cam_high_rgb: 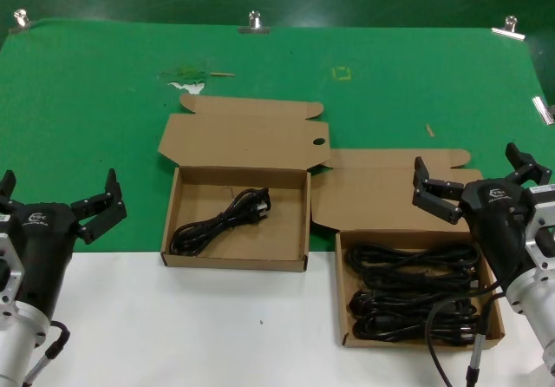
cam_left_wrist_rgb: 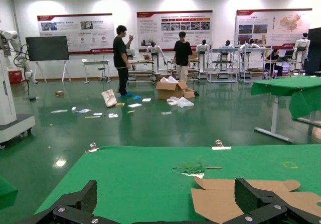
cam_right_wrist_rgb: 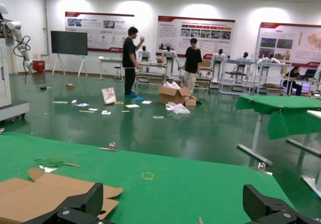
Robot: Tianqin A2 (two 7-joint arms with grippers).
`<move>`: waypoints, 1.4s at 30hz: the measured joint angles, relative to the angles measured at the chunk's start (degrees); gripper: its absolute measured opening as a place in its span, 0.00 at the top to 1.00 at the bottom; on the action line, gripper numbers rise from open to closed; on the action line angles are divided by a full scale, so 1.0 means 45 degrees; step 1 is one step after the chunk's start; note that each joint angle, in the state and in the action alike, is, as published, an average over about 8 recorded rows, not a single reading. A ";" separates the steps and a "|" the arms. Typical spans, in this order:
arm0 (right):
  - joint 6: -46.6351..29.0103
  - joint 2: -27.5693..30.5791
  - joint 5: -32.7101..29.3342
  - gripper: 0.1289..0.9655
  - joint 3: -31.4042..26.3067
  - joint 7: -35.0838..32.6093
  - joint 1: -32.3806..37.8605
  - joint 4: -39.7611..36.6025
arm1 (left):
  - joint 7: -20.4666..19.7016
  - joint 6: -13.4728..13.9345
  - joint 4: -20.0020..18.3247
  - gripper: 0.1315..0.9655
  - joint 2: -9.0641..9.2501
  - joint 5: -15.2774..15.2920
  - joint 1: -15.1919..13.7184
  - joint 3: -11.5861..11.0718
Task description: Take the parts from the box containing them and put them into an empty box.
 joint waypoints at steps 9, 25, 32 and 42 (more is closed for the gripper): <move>0.0000 0.0000 0.0000 0.00 0.0000 0.0000 0.0000 0.0000 | 0.0000 0.0000 0.0000 0.00 0.0000 0.0000 0.0000 0.0000; 0.0000 0.0000 0.0000 0.00 0.0000 0.0000 0.0000 0.0000 | 0.0000 0.0000 0.0000 0.00 0.0000 0.0000 0.0000 0.0000; 0.0000 0.0000 0.0000 0.00 0.0000 0.0000 0.0000 0.0000 | 0.0000 0.0000 0.0000 0.00 0.0000 0.0000 0.0000 0.0000; 0.0000 0.0000 0.0000 0.00 0.0000 0.0000 0.0000 0.0000 | 0.0000 0.0000 0.0000 0.00 0.0000 0.0000 0.0000 0.0000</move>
